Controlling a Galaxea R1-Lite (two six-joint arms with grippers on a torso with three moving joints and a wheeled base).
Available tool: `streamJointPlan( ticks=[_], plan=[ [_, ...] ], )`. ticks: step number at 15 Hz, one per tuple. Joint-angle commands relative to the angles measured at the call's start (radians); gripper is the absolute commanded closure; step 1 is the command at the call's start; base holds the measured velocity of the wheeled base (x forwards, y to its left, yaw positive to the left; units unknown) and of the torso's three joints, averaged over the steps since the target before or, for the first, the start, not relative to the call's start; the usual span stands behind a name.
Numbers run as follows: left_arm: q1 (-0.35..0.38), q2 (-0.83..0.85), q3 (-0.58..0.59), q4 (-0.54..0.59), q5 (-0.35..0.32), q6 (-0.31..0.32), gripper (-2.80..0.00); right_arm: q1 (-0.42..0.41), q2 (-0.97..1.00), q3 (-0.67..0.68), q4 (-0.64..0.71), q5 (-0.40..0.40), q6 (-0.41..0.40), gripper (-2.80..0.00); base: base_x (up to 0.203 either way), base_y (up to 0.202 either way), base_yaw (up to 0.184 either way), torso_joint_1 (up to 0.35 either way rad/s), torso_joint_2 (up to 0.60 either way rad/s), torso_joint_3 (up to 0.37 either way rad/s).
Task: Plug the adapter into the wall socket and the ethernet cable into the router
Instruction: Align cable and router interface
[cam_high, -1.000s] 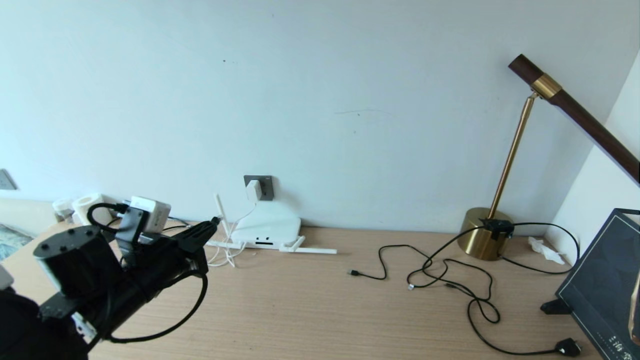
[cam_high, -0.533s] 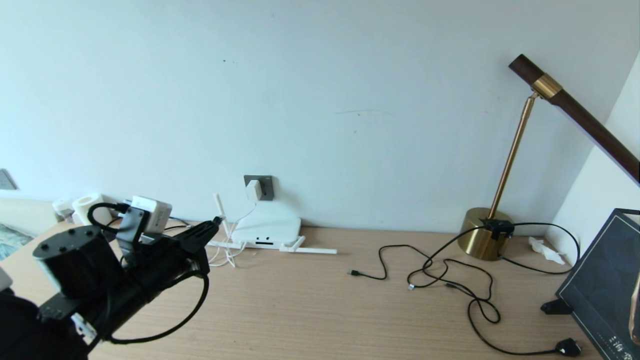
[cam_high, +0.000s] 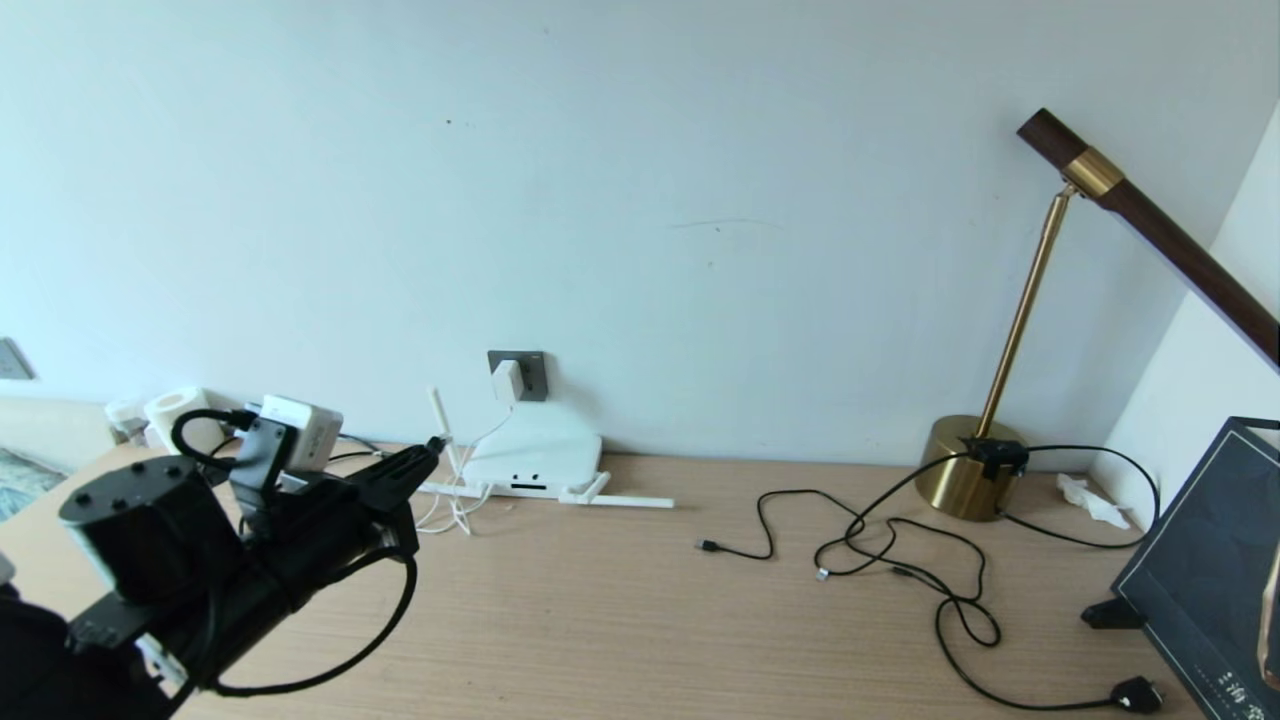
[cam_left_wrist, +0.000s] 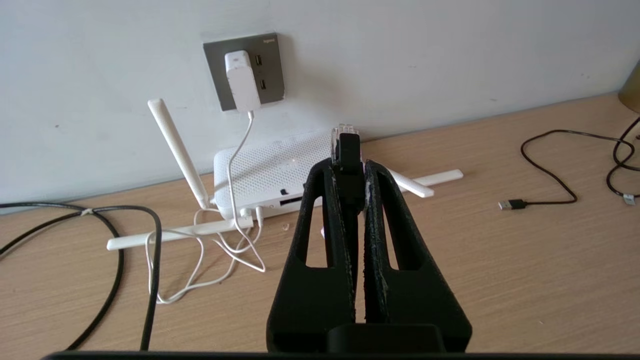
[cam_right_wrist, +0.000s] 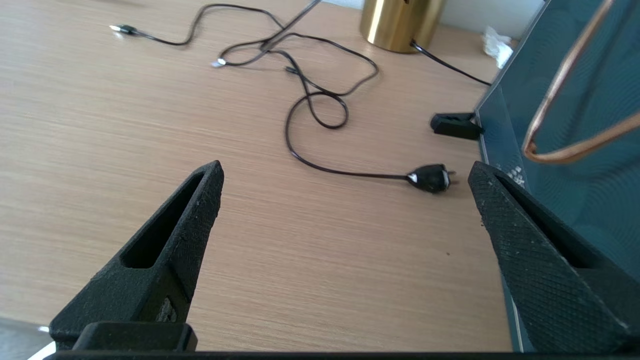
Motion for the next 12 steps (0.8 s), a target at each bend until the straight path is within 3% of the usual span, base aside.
streamJointPlan(
  ticks=[1,4,7,12],
  plan=[
    [0.0,-0.013,0.021,-0.008,0.0,0.001,0.0,0.007,-0.071,0.012,-0.001,0.001,0.002,-2.8,0.0,0.0,0.0,0.0,0.0,0.0],
    [-0.001,-0.016,0.018,-0.008,0.001,0.001,0.0,0.006,-0.255,0.012,-0.003,-0.029,0.025,-2.8,0.0,0.0,0.0,0.0,0.0,0.0],
    [0.0,-0.008,0.022,-0.008,0.003,0.0,0.0,0.006,-0.259,0.013,-0.006,-0.048,0.092,-2.8,0.0,0.0,0.0,0.0,0.0,0.0],
    [-0.001,0.011,0.011,-0.008,0.001,0.0,0.0,0.006,-0.259,0.013,-0.005,-0.04,0.071,-2.8,0.0,0.0,0.0,-0.009,0.02,0.013]
  ],
)
